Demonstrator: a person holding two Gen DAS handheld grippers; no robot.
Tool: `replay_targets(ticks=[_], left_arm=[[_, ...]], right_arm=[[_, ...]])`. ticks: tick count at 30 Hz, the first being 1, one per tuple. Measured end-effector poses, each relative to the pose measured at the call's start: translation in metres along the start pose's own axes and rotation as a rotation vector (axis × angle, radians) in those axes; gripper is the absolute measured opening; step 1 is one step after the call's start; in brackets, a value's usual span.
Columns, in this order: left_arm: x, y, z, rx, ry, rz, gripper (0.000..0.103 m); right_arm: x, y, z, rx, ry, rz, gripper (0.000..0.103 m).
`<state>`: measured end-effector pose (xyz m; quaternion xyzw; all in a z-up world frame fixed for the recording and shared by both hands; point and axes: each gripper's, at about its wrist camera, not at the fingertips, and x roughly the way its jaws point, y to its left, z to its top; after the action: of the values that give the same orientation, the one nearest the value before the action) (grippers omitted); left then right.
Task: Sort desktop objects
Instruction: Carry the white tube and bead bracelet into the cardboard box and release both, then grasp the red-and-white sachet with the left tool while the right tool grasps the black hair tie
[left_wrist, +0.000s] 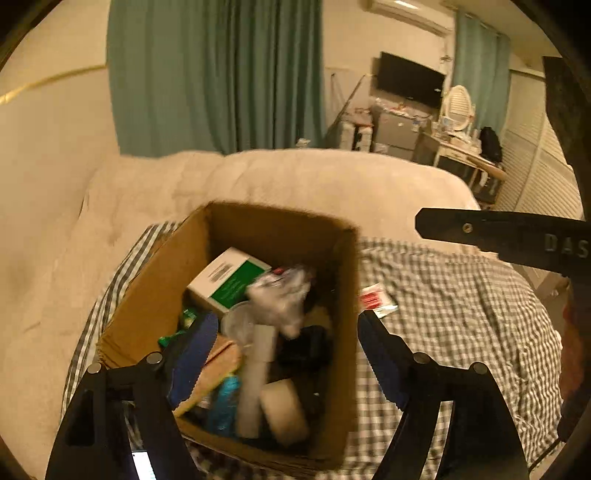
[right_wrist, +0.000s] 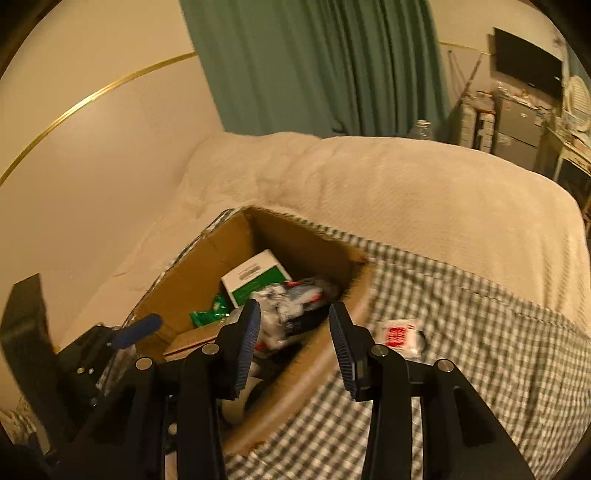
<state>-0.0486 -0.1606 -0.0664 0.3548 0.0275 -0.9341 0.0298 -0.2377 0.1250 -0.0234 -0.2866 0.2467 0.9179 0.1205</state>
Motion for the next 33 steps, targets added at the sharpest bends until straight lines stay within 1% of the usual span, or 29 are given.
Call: replay_targets(ticks=[3, 4, 7, 9, 11, 13, 15, 17, 18, 20, 21, 22, 23, 25, 26, 28, 29, 33], left_arm=[[-0.012, -0.031, 0.003, 0.036, -0.026, -0.023, 0.081], [-0.015, -0.044, 0.003, 0.045, -0.028, -0.037, 0.082], [-0.016, -0.075, 0.001, 0.044, -0.024, -0.083, 0.093], [-0.014, -0.096, -0.003, 0.041, -0.022, -0.111, 0.095], [-0.005, -0.115, -0.011, 0.045, -0.012, -0.146, 0.096], [0.014, -0.134, -0.020, 0.053, 0.012, -0.179, 0.096], [0.038, -0.150, -0.028, 0.064, 0.049, -0.184, 0.096], [0.071, -0.163, -0.036, 0.080, 0.095, -0.180, 0.096], [0.084, -0.166, -0.036, 0.087, 0.101, -0.179, 0.096], [0.118, -0.171, -0.037, 0.136, 0.120, -0.198, 0.096], [0.138, -0.172, -0.034, 0.162, 0.134, -0.186, 0.096], [0.155, -0.171, -0.032, 0.174, 0.140, -0.164, 0.096], [0.170, -0.167, -0.029, 0.173, 0.143, -0.160, 0.096], [0.195, -0.155, -0.023, 0.153, 0.150, -0.159, 0.096], [0.208, -0.147, -0.018, 0.143, 0.155, -0.176, 0.096], [0.219, -0.145, -0.015, 0.171, 0.167, -0.216, 0.096], [0.224, -0.147, -0.015, 0.197, 0.172, -0.203, 0.096], [0.239, -0.145, -0.018, 0.325, 0.142, -0.125, 0.096]], right_arm=[[-0.031, -0.017, -0.007, 0.006, -0.024, -0.034, 0.039], [-0.042, -0.023, -0.011, 0.002, -0.032, -0.042, 0.039], [-0.070, -0.040, -0.023, -0.013, -0.047, -0.086, 0.039], [-0.089, -0.059, -0.036, -0.011, -0.051, -0.116, 0.039], [-0.101, -0.078, -0.047, 0.005, -0.047, -0.135, 0.039], [-0.109, -0.098, -0.060, 0.028, -0.036, -0.147, 0.039], [-0.112, -0.120, -0.075, 0.051, -0.020, -0.158, 0.039], [-0.108, -0.143, -0.090, 0.070, 0.005, -0.168, 0.039], [-0.104, -0.154, -0.097, 0.080, 0.021, -0.172, 0.039], [-0.094, -0.172, -0.106, 0.099, 0.047, -0.177, 0.039], [-0.087, -0.181, -0.111, 0.110, 0.060, -0.178, 0.039], [-0.080, -0.191, -0.115, 0.119, 0.070, -0.179, 0.039], [-0.076, -0.197, -0.118, 0.127, 0.075, -0.178, 0.039], [-0.061, -0.212, -0.124, 0.142, 0.084, -0.160, 0.039], [-0.054, -0.216, -0.125, 0.144, 0.094, -0.153, 0.039], [-0.036, -0.220, -0.125, 0.139, 0.112, -0.150, 0.039], [-0.025, -0.221, -0.125, 0.130, 0.121, -0.140, 0.039], [0.015, -0.214, -0.119, 0.086, 0.154, -0.119, 0.039]])
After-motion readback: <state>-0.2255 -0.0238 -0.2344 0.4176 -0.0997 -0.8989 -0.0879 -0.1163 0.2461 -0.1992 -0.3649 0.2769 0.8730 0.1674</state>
